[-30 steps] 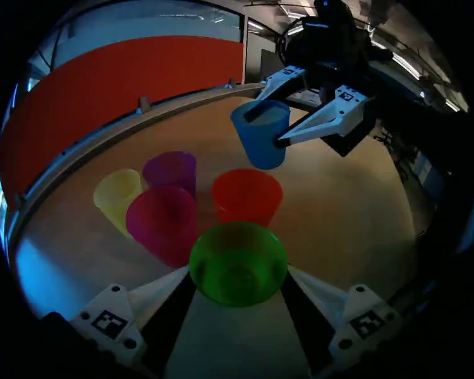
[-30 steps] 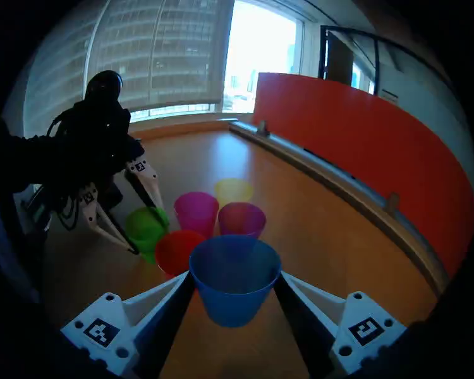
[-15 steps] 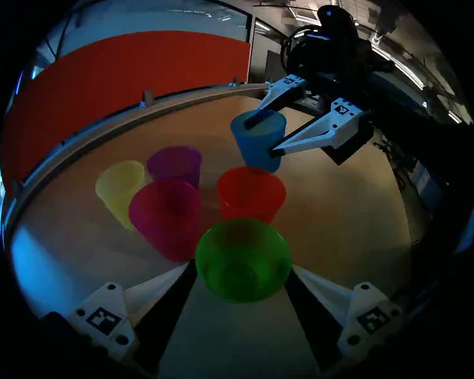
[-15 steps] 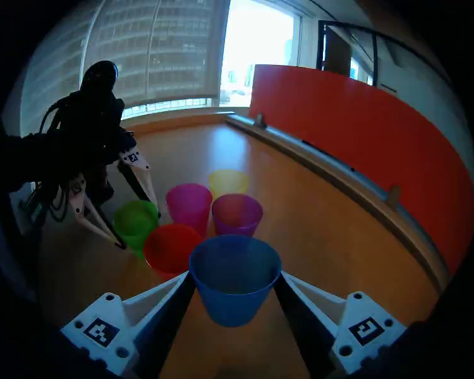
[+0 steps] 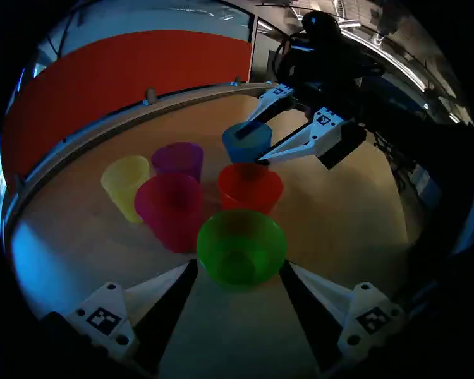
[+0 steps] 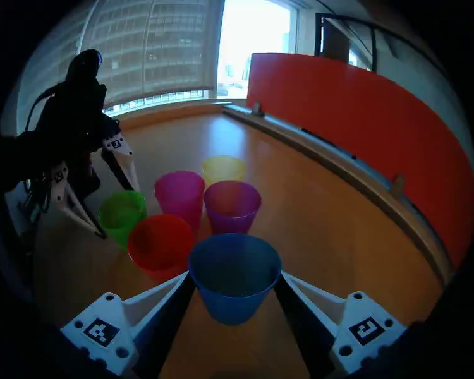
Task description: Pour water
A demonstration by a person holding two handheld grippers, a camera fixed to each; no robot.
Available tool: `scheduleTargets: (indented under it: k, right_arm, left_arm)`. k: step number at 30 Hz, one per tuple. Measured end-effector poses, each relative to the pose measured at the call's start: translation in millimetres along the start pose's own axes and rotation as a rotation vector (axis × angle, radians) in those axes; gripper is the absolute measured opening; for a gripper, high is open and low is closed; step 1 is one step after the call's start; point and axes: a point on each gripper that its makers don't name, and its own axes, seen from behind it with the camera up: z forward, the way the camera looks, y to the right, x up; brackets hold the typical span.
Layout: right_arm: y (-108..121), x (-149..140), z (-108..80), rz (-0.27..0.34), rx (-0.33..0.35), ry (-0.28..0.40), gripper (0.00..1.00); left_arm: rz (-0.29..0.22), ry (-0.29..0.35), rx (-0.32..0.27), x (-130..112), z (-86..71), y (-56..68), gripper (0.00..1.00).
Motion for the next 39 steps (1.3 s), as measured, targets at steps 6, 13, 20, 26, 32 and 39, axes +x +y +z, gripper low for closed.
scheduleTargets:
  k: [6, 13, 20, 26, 32, 39]
  right_arm:
    - [1.9, -6.0, 5.1, 0.004, -0.004, -0.016, 0.91]
    - [3.9, -14.0, 8.0, 0.020, -0.009, -0.023, 0.91]
    - [1.8, -20.3, 5.9, 0.033, -0.005, -0.026, 0.91]
    - [1.7, -29.1, 2.0, 0.033, -0.015, -0.041, 0.91]
    - [-1.7, -32.4, -2.1, 0.047, -0.015, -0.046, 1.00]
    - [-4.6, -38.5, -13.6, 0.038, -0.034, -0.054, 1.00]
  left_arm:
    - [0.003, -0.003, 0.001, -4.4, -4.5, 4.1, 0.96]
    - [-0.001, 0.008, -0.001, -3.9, -12.6, 10.0, 0.96]
    - [-0.013, 0.017, 0.007, -4.5, -21.7, 11.8, 0.96]
    - [-0.021, 0.029, 0.017, -4.5, -28.8, 12.4, 0.96]
    - [-0.020, 0.037, 0.015, -3.4, -34.2, 17.7, 0.96]
    - [-0.024, 0.038, 0.035, -6.0, -41.0, 16.0, 0.96]
